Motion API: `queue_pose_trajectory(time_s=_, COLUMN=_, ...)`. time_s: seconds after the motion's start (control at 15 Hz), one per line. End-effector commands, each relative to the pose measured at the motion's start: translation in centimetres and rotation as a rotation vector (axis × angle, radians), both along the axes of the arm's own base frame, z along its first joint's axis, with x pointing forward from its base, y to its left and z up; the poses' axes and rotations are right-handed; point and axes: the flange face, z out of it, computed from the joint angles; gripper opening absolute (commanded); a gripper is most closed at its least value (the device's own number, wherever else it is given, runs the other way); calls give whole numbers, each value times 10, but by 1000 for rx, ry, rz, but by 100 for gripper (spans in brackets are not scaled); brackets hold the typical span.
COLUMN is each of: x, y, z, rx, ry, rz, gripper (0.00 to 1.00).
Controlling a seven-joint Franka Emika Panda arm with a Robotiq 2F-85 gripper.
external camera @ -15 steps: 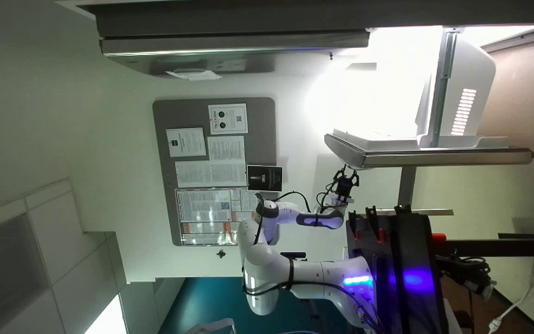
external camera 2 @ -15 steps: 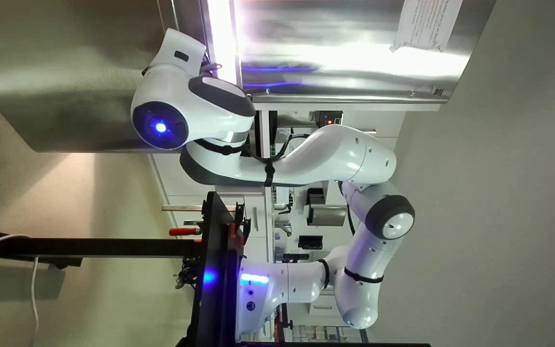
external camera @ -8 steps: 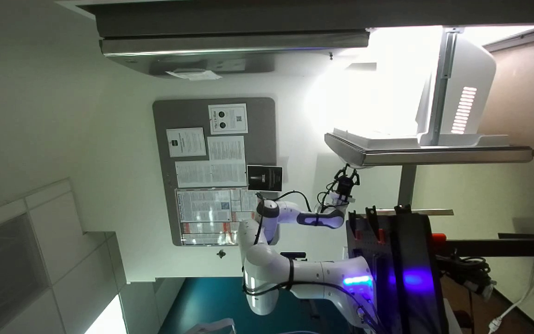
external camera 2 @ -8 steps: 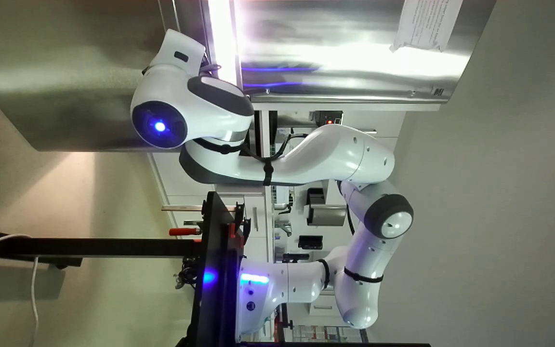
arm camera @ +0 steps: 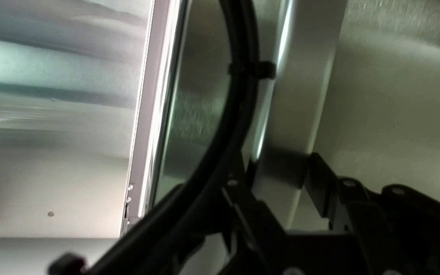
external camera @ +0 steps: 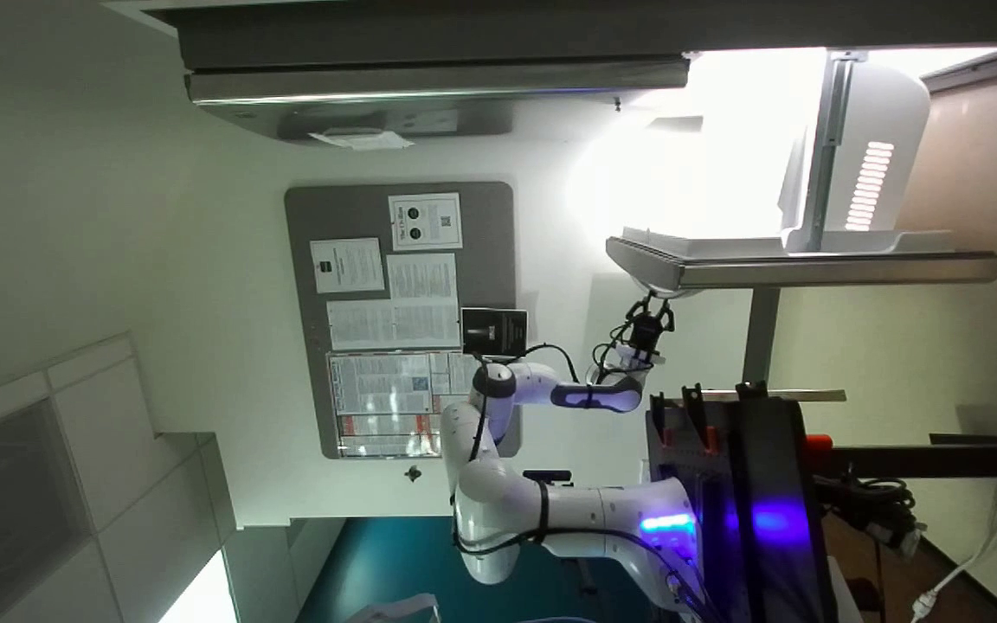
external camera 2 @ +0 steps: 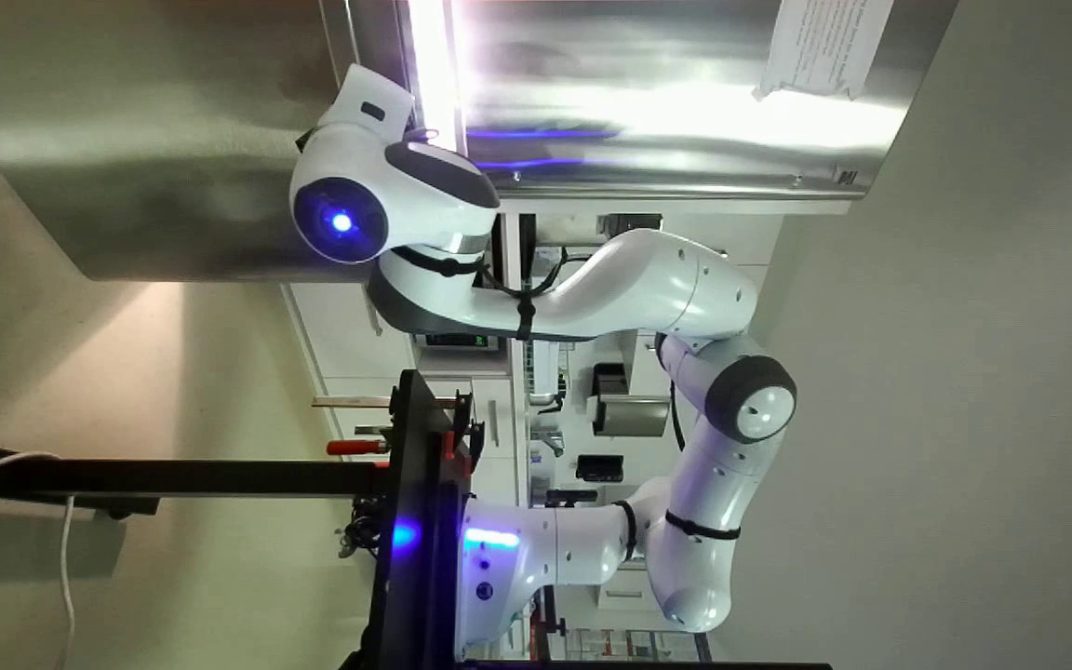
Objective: Close the bottom door of the fridge
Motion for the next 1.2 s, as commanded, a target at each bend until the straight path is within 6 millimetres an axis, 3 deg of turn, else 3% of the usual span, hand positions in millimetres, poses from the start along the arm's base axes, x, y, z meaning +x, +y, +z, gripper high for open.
queue_pose_trajectory(time_s=0.0, x=35, y=-71, z=26, rx=-66, ry=-19, rz=-61, gripper=19)
queue_pose_trajectory(time_s=0.67, x=154, y=-185, z=26, rx=-137, ry=-3, rz=104, gripper=19)
queue_pose_trajectory(time_s=1.13, x=213, y=-247, z=32, rx=-100, ry=42, rz=235, gripper=19)
